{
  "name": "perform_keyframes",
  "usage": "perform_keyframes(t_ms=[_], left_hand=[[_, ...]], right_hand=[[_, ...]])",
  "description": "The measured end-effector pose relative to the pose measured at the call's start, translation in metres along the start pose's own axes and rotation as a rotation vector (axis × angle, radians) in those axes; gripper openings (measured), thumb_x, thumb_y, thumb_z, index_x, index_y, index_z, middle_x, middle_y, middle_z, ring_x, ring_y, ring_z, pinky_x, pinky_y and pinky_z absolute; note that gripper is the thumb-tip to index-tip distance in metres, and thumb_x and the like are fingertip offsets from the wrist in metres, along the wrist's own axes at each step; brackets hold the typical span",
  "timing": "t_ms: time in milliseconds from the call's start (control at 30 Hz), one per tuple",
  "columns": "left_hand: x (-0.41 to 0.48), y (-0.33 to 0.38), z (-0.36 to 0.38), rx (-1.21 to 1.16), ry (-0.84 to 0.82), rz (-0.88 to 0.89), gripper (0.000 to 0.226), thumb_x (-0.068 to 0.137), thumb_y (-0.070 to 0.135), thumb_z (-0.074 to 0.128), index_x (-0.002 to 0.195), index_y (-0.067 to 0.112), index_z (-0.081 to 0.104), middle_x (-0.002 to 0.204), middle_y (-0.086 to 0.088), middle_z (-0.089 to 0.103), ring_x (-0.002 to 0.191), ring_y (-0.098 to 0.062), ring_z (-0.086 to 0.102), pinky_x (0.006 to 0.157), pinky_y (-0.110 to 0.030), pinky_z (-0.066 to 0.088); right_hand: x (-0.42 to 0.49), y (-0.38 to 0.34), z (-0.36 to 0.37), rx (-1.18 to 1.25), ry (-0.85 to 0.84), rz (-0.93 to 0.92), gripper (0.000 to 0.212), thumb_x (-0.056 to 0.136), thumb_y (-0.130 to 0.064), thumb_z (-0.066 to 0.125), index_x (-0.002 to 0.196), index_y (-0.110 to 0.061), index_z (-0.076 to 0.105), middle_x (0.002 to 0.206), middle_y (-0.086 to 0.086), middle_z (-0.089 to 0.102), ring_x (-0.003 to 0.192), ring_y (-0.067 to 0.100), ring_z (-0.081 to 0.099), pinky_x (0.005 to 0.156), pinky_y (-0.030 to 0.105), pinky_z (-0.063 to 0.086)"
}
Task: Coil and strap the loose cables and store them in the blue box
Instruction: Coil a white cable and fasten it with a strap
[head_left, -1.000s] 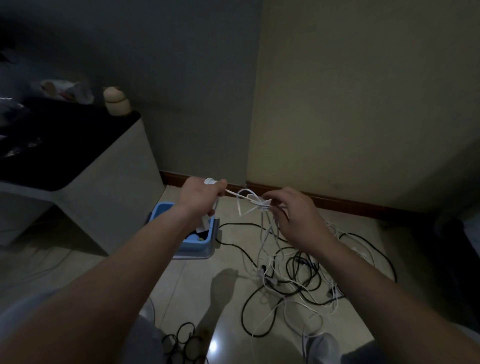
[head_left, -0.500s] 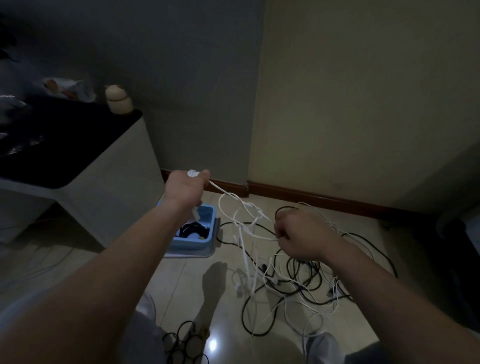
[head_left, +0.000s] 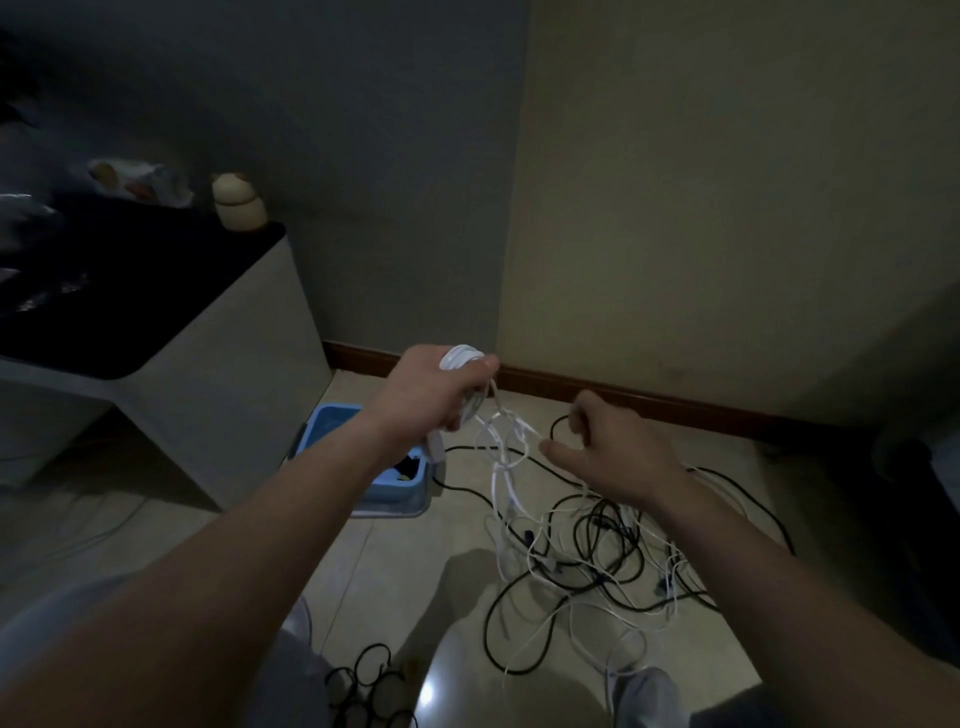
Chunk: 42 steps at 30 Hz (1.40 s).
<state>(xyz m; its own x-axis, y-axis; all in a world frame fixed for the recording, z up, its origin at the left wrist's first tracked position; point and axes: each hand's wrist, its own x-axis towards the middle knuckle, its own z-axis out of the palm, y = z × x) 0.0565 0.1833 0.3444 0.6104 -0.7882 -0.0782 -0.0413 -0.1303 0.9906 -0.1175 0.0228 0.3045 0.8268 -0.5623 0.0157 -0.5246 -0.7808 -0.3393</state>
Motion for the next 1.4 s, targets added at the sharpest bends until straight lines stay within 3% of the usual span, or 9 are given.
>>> perform_keyframes(t_ms=[100,233,333,500,667,767,900,1033,1400], left_hand=[[-0.002,0.005,0.005,-0.071,-0.072,0.005,0.033,0.093,0.030,0.070,0.064,0.021,0.054,0.051,0.005,0.037,0.044,-0.010,0.029,0.045,-0.024,0.030],[-0.003,0.009,0.007,-0.172,-0.149,0.000,0.032,0.096,0.027,0.064,0.069,0.019,0.049,0.051,0.007,0.032,0.043,-0.009,0.026,0.045,-0.023,0.032],[-0.003,0.009,0.003,-0.208,-0.189,0.005,0.030,0.095,0.029,0.064,0.070,0.018,0.051,0.051,0.007,0.032,0.043,-0.009,0.027,0.045,-0.022,0.036],[-0.004,0.011,-0.007,-0.126,-0.194,-0.081,0.037,0.077,0.048,0.073,0.073,0.017,0.054,0.050,0.006,0.033,0.042,-0.009,0.030,0.045,-0.024,0.037],[-0.006,0.009,-0.010,0.034,-0.255,-0.154,0.043,0.080,0.052,0.076,0.075,0.012,0.059,0.050,0.002,0.034,0.043,-0.012,0.030,0.045,-0.024,0.036],[-0.006,0.009,-0.008,0.074,-0.292,-0.227,0.046,0.099,0.046,0.054,0.061,0.020,0.062,0.046,0.003,0.032,0.039,-0.012,0.028,0.045,-0.023,0.035],[-0.011,0.010,-0.009,0.200,-0.408,-0.309,0.051,0.102,0.046,0.048,0.061,0.020,0.064,0.054,-0.008,0.036,0.045,-0.016,0.032,0.045,-0.025,0.036],[-0.016,0.013,-0.001,0.234,-0.397,-0.367,0.050,0.101,0.046,0.047,0.062,0.018,0.058,0.047,0.002,0.030,0.040,-0.013,0.026,0.044,-0.025,0.030],[-0.013,-0.006,0.017,0.203,-0.283,-0.443,0.049,0.105,0.043,0.042,0.078,0.007,0.064,0.046,0.001,0.039,0.037,-0.013,0.037,0.046,-0.024,0.037]], right_hand=[[-0.001,-0.013,0.004,0.143,0.056,-0.107,0.058,0.081,-0.064,0.062,0.131,-0.040,0.047,0.117,-0.006,0.048,0.109,0.012,0.048,0.086,0.034,0.045],[0.000,-0.018,0.005,0.376,-0.109,-0.156,0.057,0.090,-0.045,0.067,0.143,-0.039,0.047,0.135,-0.004,0.045,0.129,0.015,0.042,0.106,0.036,0.038],[0.002,-0.019,0.008,0.505,-0.176,-0.185,0.033,0.091,-0.025,0.070,0.123,-0.028,0.065,0.105,-0.004,0.067,0.095,0.012,0.065,0.086,0.039,0.053],[0.006,-0.016,0.013,0.668,-0.102,-0.038,0.013,0.086,-0.014,0.075,0.089,-0.022,0.065,0.063,-0.011,0.060,0.064,0.013,0.063,0.068,0.042,0.055],[0.009,-0.013,0.010,0.807,0.027,-0.022,0.012,0.085,-0.017,0.077,0.088,-0.020,0.066,0.057,-0.014,0.055,0.052,0.004,0.053,0.053,0.022,0.046],[0.009,-0.015,0.006,0.725,0.053,-0.065,0.009,0.092,-0.021,0.069,0.084,-0.024,0.068,0.062,-0.010,0.058,0.059,0.009,0.055,0.059,0.035,0.051],[0.007,-0.015,0.005,0.520,0.136,-0.038,0.006,0.095,-0.026,0.065,0.096,-0.027,0.071,0.101,-0.003,0.056,0.090,0.014,0.063,0.083,0.037,0.052],[0.004,-0.019,0.000,0.275,0.233,-0.057,0.017,0.095,-0.033,0.064,0.104,-0.025,0.076,0.100,-0.007,0.060,0.089,0.011,0.060,0.078,0.036,0.051],[0.000,-0.036,-0.006,1.038,0.074,0.061,0.014,0.096,-0.012,0.065,0.090,-0.019,0.075,0.071,0.000,0.069,0.061,0.019,0.070,0.055,0.028,0.055]])
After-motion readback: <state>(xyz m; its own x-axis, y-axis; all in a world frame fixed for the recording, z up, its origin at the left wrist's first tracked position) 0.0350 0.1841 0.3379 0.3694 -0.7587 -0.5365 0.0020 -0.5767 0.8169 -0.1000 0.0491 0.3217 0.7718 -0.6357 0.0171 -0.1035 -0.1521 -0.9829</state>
